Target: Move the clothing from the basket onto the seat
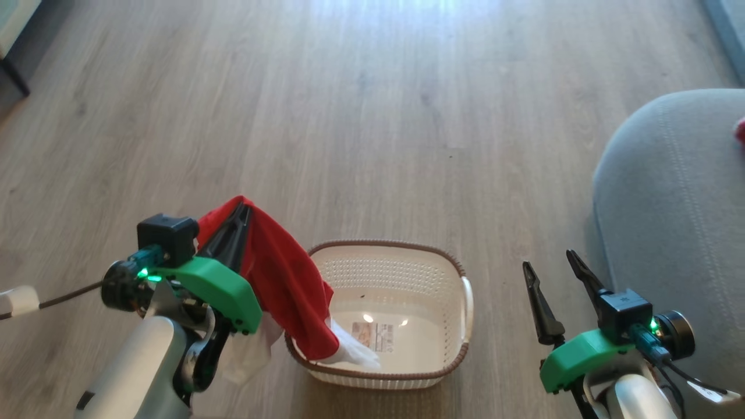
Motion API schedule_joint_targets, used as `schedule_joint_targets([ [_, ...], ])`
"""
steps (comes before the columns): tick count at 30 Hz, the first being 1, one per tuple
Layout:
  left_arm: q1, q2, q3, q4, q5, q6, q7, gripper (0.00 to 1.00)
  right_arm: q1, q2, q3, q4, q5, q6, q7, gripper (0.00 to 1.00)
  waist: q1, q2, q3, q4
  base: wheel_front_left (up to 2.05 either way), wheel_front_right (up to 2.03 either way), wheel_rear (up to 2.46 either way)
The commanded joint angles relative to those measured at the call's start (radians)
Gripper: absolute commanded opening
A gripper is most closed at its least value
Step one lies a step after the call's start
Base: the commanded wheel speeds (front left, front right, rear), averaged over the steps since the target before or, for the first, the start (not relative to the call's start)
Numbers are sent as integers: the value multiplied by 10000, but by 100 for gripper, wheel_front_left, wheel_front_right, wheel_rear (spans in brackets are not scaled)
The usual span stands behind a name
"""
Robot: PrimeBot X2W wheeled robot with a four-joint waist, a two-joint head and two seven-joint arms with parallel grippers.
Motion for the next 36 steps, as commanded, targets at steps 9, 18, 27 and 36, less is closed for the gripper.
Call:
schedule_joint_targets([
  [9, -608, 296, 161, -662, 109, 7, 224, 0, -227, -35, 342, -258, -98, -4, -65, 100, 1, 0, -254, -586, 0, 0, 0],
  [18, -1496, 209, -158, -1262, 271, -146, 674, 0, -1583, -35, 2748, -525, 402, -4, -15, 100, 1, 0, -197, -533, 0, 0, 0],
  [27, -2479, -519, -1007, -1840, 460, -453, 1125, 0, -3551, -35, 5652, -138, 1392, -4, 241, 100, 1, 0, -159, -145, 0, 0, 0],
  [36, -2754, -950, -1482, -1923, 519, -489, 1308, 0, -4720, -35, 5754, 520, 1688, -4, 68, 100, 1, 0, -62, 212, 0, 0, 0],
])
